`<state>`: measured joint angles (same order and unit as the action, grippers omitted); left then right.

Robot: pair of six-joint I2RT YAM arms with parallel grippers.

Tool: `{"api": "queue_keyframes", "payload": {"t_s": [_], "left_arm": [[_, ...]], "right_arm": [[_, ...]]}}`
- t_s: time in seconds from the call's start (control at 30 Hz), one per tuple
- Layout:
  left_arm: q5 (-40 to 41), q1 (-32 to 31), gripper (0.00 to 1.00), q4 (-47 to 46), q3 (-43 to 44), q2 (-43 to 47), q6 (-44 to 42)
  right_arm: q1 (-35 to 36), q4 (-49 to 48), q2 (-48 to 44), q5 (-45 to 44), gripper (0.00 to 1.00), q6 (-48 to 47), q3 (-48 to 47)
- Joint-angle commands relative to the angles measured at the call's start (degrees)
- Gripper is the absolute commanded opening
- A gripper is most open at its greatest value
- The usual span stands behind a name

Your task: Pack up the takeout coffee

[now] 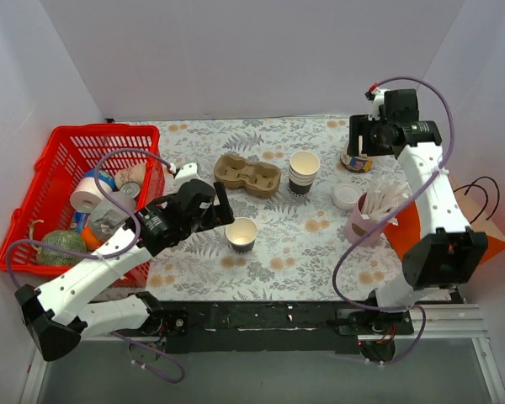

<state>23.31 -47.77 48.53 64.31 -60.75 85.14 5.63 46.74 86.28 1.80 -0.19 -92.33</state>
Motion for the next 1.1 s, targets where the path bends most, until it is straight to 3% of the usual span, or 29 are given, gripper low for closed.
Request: {"api": "queue_keyframes", "payload": {"t_s": [0.0, 0.13, 0.17, 0.37, 0.8, 1.07], "left_arm": [[3.9, 1.0, 0.98, -1.9, -5.0, 3.3, 0.5], [4.6, 1.5, 0.98, -2.2, -6.0, 5.4, -0.2], [4.5, 1.5, 0.98, -2.1, -6.1, 5.6, -0.2], [3.8, 1.5, 0.98, -2.5, -8.2, 6.6, 0.4], [0.1, 1.6, 0.98, -3.4, -8.6, 3.7, -0.7], [0.2, 1.5, 0.98, -3.5, -8.9, 4.2, -0.9]], "right_arm": [[-0.8, 6.4, 7.8, 1.9, 0.76, -2.0, -6.7], [-0.8, 7.3, 13.1, 0.7, 0.67, -4.0, -6.5], [-0.8, 7.2, 13.6, 1.5, 0.59, -4.5, -6.2], [1.1, 5.6, 17.2, 3.6, 0.57, -9.5, -2.1], [3.2, 6.5, 24.5, 2.3, 0.50, -9.2, 0.4], [3.8, 6.5, 28.5, 2.6, 0.42, -9.1, -0.2]]}}
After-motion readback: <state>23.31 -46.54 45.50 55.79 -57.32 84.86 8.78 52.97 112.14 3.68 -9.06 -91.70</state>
